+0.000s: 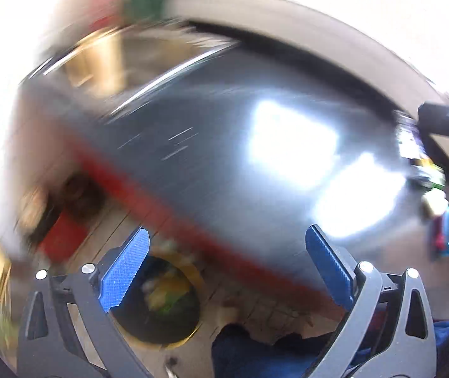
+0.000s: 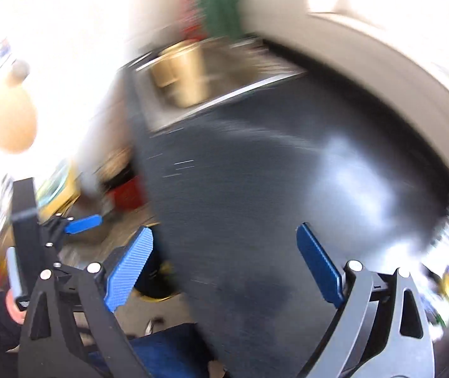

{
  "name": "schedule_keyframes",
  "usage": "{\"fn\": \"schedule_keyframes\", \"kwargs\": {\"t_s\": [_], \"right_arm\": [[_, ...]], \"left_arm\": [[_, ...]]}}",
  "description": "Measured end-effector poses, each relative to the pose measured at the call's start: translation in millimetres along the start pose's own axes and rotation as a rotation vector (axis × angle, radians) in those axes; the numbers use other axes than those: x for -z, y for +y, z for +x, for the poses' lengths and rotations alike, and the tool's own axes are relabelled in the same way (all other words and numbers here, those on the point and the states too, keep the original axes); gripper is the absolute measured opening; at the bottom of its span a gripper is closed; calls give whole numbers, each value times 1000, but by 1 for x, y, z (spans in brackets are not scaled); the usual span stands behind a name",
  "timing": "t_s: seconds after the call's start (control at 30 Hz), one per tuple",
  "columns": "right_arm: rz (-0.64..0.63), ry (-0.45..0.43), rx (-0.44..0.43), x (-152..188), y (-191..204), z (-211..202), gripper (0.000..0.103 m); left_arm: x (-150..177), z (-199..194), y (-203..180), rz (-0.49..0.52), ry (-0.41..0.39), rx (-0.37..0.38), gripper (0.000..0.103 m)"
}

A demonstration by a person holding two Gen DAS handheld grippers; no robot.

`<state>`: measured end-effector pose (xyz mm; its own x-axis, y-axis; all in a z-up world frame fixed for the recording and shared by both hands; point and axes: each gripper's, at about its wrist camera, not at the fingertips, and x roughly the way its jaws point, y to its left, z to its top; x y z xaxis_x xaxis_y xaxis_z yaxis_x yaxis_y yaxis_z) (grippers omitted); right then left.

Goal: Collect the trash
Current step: 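Return both open tools over the counter toward the remaining trash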

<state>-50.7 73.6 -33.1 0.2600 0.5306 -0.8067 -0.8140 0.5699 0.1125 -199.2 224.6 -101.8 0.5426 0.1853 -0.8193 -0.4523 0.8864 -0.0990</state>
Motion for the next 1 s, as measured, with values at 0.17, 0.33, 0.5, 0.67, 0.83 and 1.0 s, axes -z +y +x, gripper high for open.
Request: {"fn": "schedule_keyframes", "kwargs": {"t_s": [0.17, 0.33, 0.5, 0.67, 0.83, 1.0], "right_arm": [[321, -83, 200, 46, -114, -71, 90], [532, -134, 324, 107, -188, -120, 90], [646, -134, 374, 161, -220, -151, 90], [690, -119, 373, 188, -225, -154, 89], [696, -84, 338, 198, -220, -145, 90], [692, -20, 299, 209, -224, -115, 89]], "left_arm": [[-48, 16, -108, 247, -14, 181, 96], [-67, 20, -210, 461, -16, 319, 96], [-59, 18, -271, 589, 2, 414, 96], [-45, 22, -296, 666, 22, 436, 96], [-39, 32, -305, 703, 46, 448, 96], [-28, 51, -310, 742, 58, 463, 96]]}}
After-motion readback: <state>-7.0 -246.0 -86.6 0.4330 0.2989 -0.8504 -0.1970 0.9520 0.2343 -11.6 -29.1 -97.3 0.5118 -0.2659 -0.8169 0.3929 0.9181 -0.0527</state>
